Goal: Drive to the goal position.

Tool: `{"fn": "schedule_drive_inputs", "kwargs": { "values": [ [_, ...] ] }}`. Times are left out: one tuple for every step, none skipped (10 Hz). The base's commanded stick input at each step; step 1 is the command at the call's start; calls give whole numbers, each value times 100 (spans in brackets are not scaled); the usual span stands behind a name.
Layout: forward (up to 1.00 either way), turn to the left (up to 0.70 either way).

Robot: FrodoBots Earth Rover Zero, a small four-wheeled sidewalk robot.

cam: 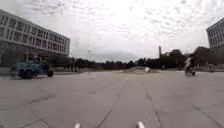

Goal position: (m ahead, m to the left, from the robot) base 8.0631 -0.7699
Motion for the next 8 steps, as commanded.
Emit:
{"fn": "schedule_drive_inputs", "kwargs": {
  "values": [
    [70, 0],
    [70, 0],
    [70, 0],
    [70, 0],
    [70, 0],
    [70, 0],
    [70, 0],
    [70, 0]
  ]
}}
